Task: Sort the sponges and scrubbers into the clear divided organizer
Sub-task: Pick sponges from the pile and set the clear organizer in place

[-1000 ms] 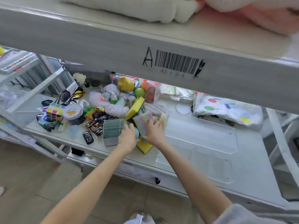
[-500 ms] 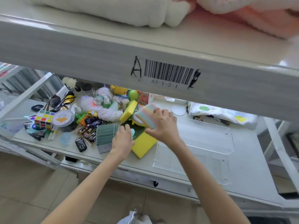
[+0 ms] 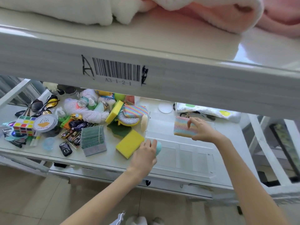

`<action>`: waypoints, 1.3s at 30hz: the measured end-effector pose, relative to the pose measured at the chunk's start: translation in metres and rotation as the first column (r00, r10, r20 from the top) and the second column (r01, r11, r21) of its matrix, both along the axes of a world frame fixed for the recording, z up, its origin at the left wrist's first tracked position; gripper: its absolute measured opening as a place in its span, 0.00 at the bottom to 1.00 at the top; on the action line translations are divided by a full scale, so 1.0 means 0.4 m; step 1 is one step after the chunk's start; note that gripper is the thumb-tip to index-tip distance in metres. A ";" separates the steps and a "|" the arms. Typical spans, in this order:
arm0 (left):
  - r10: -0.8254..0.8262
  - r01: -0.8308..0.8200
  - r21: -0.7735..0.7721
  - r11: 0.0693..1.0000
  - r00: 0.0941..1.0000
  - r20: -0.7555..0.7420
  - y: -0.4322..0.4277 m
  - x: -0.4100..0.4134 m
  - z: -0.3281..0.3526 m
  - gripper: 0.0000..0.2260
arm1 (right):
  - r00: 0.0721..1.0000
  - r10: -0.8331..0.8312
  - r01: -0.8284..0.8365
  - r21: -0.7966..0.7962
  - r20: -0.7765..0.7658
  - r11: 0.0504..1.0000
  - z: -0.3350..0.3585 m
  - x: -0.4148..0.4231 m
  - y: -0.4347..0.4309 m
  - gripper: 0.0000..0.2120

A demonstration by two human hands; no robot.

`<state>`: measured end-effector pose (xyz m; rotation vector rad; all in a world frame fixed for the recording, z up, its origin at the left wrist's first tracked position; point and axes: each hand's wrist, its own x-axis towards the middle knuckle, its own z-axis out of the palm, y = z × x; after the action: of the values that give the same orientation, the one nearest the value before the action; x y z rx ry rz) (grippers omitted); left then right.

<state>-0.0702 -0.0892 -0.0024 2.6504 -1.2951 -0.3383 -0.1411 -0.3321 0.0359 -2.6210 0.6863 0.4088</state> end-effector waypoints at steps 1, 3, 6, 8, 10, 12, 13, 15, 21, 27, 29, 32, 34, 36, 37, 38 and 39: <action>0.011 -0.011 0.011 1.000 1.000 -0.018 -0.015 -0.011 -0.009 0.20 | 1.000 0.013 -0.013 -0.004 0.002 1.000 -0.005 -0.002 -0.003 0.19; 0.038 -0.037 0.035 0.999 0.999 -0.033 -0.045 -0.025 -0.027 0.20 | 0.999 0.036 -0.036 -0.005 -0.004 0.999 -0.016 -0.004 -0.006 0.17; 0.088 -0.085 0.104 0.991 0.996 -0.029 -0.074 -0.028 -0.054 0.20 | 1.000 0.016 -0.016 0.028 -0.007 0.999 -0.029 -0.002 -0.002 0.17; 0.132 -0.127 0.134 0.983 0.991 -0.029 -0.082 -0.021 -0.072 0.18 | 1.000 -0.010 0.009 0.052 0.021 0.999 -0.034 0.000 0.006 0.16; 0.132 -0.130 0.143 0.981 0.991 -0.007 -0.087 -0.014 -0.083 0.19 | 0.999 -0.022 0.020 0.074 0.025 0.997 -0.040 0.003 0.017 0.15; 0.081 -0.084 0.155 0.984 0.996 0.023 -0.087 -0.008 -0.088 0.20 | 0.999 -0.036 0.034 0.078 0.023 0.996 -0.046 0.008 0.025 0.14; 0.060 -0.063 0.159 0.985 0.998 0.027 -0.084 -0.005 -0.089 0.21 | 0.999 -0.043 0.041 0.070 0.028 0.997 -0.048 0.011 0.027 0.14; 0.056 -0.049 0.164 0.985 0.998 -0.037 -0.069 0.004 -0.091 0.22 | 0.997 -0.060 0.058 0.041 0.050 0.997 -0.044 0.021 0.033 0.13; 0.164 -0.159 0.043 0.986 0.974 -0.158 -0.018 0.109 -0.028 0.19 | 0.994 -0.005 0.009 -0.034 0.110 0.999 -0.007 0.085 0.073 0.12; 0.431 -0.432 -0.009 0.902 0.897 0.097 0.012 0.374 0.029 0.26 | 0.986 0.100 -0.096 -0.037 0.137 0.995 0.030 0.159 0.178 0.12; 0.457 -0.464 0.042 0.885 0.881 0.121 0.008 0.439 0.018 0.32 | 0.980 0.143 -0.137 -0.047 0.139 0.989 0.032 0.180 0.223 0.13; 0.467 -0.474 0.152 0.867 0.880 0.082 -0.004 0.488 -0.009 0.37 | 0.962 0.224 -0.217 -0.058 0.154 0.974 0.019 0.216 0.295 0.13; 0.475 -0.475 0.150 0.867 0.879 0.036 -0.009 0.495 -0.033 0.34 | 0.939 0.310 -0.302 -0.079 0.146 0.950 -0.001 0.237 0.341 0.14; 0.469 -0.470 0.101 0.877 0.883 0.040 -0.011 0.495 -0.052 0.27 | 0.911 0.398 -0.387 -0.107 0.109 0.916 -0.030 0.254 0.384 0.16; 0.463 -0.466 0.074 0.881 0.884 0.054 -0.010 0.494 -0.057 0.23 | 0.899 0.430 -0.419 -0.121 0.085 0.900 -0.048 0.262 0.403 0.18; 0.461 -0.465 0.050 0.884 0.885 0.068 -0.006 0.494 -0.058 0.20 | 0.889 0.454 -0.443 -0.138 0.061 0.886 -0.066 0.270 0.420 0.20; 0.461 -0.464 0.027 0.886 0.884 0.078 -0.001 0.495 -0.055 0.18 | 0.880 0.474 -0.463 -0.161 0.038 0.872 -0.083 0.277 0.433 0.22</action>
<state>0.1279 -0.0895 -0.0244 2.9155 -0.6305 -0.2058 -0.0301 -0.1590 0.0027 -2.9177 0.0392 0.4020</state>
